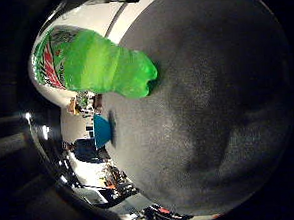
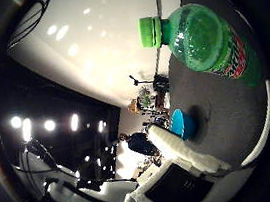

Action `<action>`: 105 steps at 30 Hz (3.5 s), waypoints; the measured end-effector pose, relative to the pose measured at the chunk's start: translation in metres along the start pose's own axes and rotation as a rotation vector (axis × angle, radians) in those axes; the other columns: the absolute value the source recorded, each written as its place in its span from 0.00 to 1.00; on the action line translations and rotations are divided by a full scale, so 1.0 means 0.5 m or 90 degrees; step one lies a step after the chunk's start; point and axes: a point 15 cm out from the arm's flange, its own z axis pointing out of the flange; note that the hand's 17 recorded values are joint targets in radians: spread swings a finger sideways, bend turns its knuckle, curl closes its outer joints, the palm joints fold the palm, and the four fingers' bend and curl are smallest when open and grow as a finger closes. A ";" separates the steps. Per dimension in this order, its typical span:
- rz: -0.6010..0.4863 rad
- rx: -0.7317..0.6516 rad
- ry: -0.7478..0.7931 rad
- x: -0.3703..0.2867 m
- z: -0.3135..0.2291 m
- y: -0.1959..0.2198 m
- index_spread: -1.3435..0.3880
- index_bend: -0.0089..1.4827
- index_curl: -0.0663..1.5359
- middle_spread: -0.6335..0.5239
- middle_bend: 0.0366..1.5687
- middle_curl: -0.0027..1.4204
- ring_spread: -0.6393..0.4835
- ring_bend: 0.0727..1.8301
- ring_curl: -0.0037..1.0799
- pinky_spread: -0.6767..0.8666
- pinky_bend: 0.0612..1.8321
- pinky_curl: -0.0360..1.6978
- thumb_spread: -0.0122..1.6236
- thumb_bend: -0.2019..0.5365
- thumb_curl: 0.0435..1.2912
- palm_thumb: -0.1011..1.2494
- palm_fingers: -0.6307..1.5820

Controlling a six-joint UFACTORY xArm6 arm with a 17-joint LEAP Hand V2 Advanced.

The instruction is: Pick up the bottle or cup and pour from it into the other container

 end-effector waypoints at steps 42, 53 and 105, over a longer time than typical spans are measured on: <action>-0.003 -0.031 -0.023 -0.007 0.067 -0.014 0.63 0.15 0.27 0.45 0.30 0.29 0.51 0.45 0.24 0.53 0.47 0.01 0.60 0.24 0.26 0.60 0.59; -0.003 -0.033 -0.025 -0.010 0.067 -0.013 0.58 0.33 0.41 0.41 0.57 0.43 0.42 0.59 0.38 0.20 0.66 0.10 0.59 0.25 0.30 0.67 0.89; -0.085 -0.231 0.282 -0.416 0.095 0.001 0.66 0.79 0.58 0.47 0.88 0.53 0.42 0.79 0.63 0.30 0.68 0.55 0.15 0.25 0.74 0.92 0.79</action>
